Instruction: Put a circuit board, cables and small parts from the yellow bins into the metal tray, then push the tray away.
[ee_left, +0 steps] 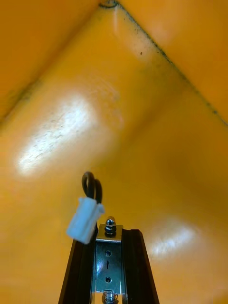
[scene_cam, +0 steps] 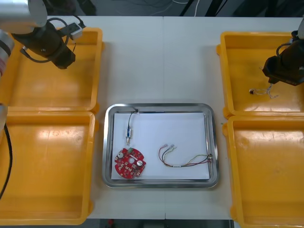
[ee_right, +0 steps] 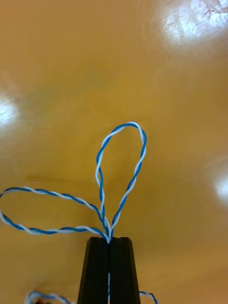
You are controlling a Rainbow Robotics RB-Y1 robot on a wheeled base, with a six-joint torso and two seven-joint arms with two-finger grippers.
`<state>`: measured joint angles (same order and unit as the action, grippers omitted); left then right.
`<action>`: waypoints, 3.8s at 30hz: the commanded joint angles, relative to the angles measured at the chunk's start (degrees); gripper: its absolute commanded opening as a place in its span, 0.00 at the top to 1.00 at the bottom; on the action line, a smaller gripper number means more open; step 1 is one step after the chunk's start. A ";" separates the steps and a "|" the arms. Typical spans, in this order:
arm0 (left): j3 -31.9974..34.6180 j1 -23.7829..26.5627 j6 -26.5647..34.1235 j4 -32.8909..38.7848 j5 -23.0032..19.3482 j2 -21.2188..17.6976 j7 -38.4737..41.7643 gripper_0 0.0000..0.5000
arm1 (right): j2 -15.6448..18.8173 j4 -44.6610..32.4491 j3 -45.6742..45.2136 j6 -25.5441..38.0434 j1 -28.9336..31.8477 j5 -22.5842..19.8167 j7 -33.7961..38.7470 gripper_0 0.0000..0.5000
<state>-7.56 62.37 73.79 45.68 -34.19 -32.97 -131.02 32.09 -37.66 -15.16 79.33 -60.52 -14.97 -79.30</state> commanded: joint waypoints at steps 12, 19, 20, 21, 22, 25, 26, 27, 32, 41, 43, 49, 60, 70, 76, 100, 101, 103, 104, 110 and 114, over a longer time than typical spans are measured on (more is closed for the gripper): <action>-0.26 -11.57 18.15 30.70 2.72 -5.44 38.91 1.00 | 2.10 -29.05 -3.48 21.75 4.45 0.46 -0.68 1.00; 0.53 -14.30 23.68 39.84 1.84 -5.44 45.23 1.00 | 2.01 -39.77 -3.30 30.67 6.38 -1.12 -2.35 1.00; 0.53 -14.74 24.39 41.16 1.58 -5.44 46.20 1.00 | 1.83 -41.80 -3.21 30.67 6.73 -1.56 -2.62 1.00; 0.53 -15.09 25.00 42.56 1.40 -5.44 47.34 1.00 | 1.83 -43.73 -3.12 30.67 7.17 -2.70 -2.88 1.00; 0.53 -15.26 25.44 43.09 1.32 -5.44 47.78 1.00 | 1.83 -44.61 -3.04 30.67 7.35 -3.32 -2.97 1.00; 0.62 -16.14 27.46 46.17 0.97 -5.44 48.75 1.00 | 1.83 -50.06 -2.51 30.67 9.19 -7.01 -3.50 1.00; 0.70 -16.41 28.08 47.05 0.79 -5.35 49.01 1.00 | 1.83 -51.90 -2.16 30.67 9.90 -8.15 -3.76 1.00; 0.79 -16.67 28.87 48.01 0.53 -5.26 49.45 1.00 | 1.83 -53.93 -1.54 30.67 10.78 -9.38 -3.93 1.00; 0.97 -17.81 31.42 51.79 0.35 -4.47 53.06 1.00 | 1.83 -61.57 1.53 30.67 14.73 -14.39 -4.99 1.00; 1.41 -18.43 35.02 55.22 1.23 -2.19 55.25 1.00 | 3.15 -71.77 11.90 30.67 19.65 -22.12 -7.54 1.00; 1.58 -18.43 35.02 55.22 1.49 -1.66 55.96 1.00 | 3.50 -73.26 14.28 30.67 19.83 -24.06 -8.24 1.00; 2.55 -18.43 34.93 55.31 2.37 0.01 57.45 1.00 | 3.59 -76.78 18.32 30.67 19.83 -27.66 -10.35 1.00; 3.08 -18.43 34.76 55.48 3.43 1.50 59.74 1.00 | 3.33 -79.94 27.81 30.67 18.42 -28.45 -21.69 1.00; 3.52 -18.43 34.85 55.48 3.51 1.50 60.53 1.00 | 0.16 -79.94 37.92 30.67 16.58 -23.44 -28.54 1.00; 3.43 -18.43 35.02 55.48 3.51 1.42 60.88 1.00 | -3.35 -78.09 44.78 30.67 14.38 -20.10 -28.72 1.00; 4.40 -18.43 35.02 55.48 3.34 1.77 61.93 1.00 | -5.99 -67.20 54.62 20.87 14.38 -19.05 -28.81 1.00; 4.40 -18.43 35.02 55.48 3.34 1.77 62.02 1.00 | -5.99 -67.02 54.88 20.52 14.38 -18.52 -28.72 1.00; 4.48 -18.43 35.02 55.48 3.34 1.77 62.11 1.00 | -6.08 -66.76 55.67 19.81 14.47 -17.29 -28.72 1.00; 4.40 -18.43 35.02 55.57 3.34 1.86 62.11 1.00 | -5.99 -66.49 56.03 19.46 14.64 -16.85 -28.72 1.00; 5.01 -18.43 35.11 55.57 3.43 2.38 62.28 1.00 | -5.99 -65.09 56.90 16.39 16.40 -15.88 -28.90 1.00; 5.01 -18.43 35.20 55.75 3.43 2.38 62.37 1.00 | -5.72 -65.00 58.84 14.10 16.67 -13.95 -28.10 1.00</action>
<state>-4.36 44.12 108.41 99.06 -31.22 -31.56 -73.85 27.23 -101.97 41.69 94.94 -44.00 -30.33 -106.88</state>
